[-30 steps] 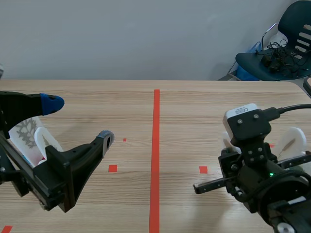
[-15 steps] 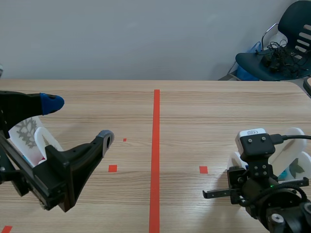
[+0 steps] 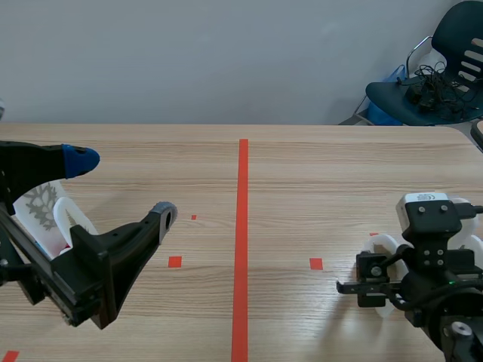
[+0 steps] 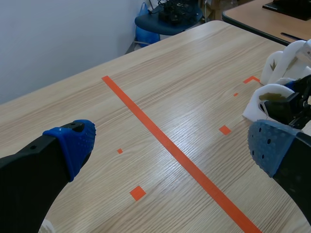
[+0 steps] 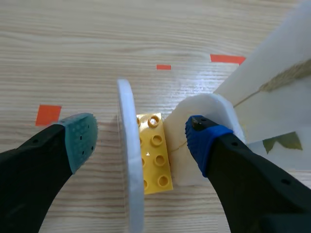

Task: Do the leaf sorting experiment

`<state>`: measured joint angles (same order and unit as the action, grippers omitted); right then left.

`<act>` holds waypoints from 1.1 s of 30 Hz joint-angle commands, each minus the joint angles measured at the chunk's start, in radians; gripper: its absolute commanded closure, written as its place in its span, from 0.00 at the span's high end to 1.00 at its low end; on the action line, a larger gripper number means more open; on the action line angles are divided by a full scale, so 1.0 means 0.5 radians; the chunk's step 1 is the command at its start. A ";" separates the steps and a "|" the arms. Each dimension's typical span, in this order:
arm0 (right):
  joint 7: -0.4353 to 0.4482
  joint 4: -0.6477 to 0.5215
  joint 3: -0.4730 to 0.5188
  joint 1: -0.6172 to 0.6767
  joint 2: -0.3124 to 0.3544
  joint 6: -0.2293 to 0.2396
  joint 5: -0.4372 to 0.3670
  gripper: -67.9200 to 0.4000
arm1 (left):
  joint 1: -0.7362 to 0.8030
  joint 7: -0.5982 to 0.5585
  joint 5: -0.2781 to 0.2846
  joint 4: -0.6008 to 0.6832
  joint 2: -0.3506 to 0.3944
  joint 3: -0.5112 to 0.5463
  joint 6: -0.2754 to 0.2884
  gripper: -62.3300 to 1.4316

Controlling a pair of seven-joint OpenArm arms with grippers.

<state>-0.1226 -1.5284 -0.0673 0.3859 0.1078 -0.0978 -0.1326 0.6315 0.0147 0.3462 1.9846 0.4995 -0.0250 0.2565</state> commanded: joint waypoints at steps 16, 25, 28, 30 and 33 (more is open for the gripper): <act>-0.284 -0.913 0.001 0.025 0.076 0.065 -0.072 0.86 | -0.007 -0.034 0.020 0.020 0.005 0.004 0.055 1.00; -0.299 -1.112 -0.095 0.354 0.230 0.507 -0.295 1.00 | -0.006 -0.034 0.020 0.020 0.005 0.004 0.055 1.00; -0.307 -1.297 -0.100 0.447 0.286 0.507 -0.239 1.00 | -0.006 -0.034 0.020 0.020 0.005 0.004 0.054 1.00; -0.313 -1.381 -0.100 0.499 0.312 0.506 -0.175 1.00 | -0.006 -0.034 0.020 0.020 0.005 0.004 0.054 1.00; -0.311 -1.394 -0.100 0.559 0.340 0.506 -0.154 1.00 | -0.006 -0.034 0.020 0.020 0.005 0.004 0.054 1.00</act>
<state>-0.2867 -2.2490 -0.1257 0.6590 0.2718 0.1616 -0.2070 0.6315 0.0113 0.3462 1.9846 0.4995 -0.0250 0.2852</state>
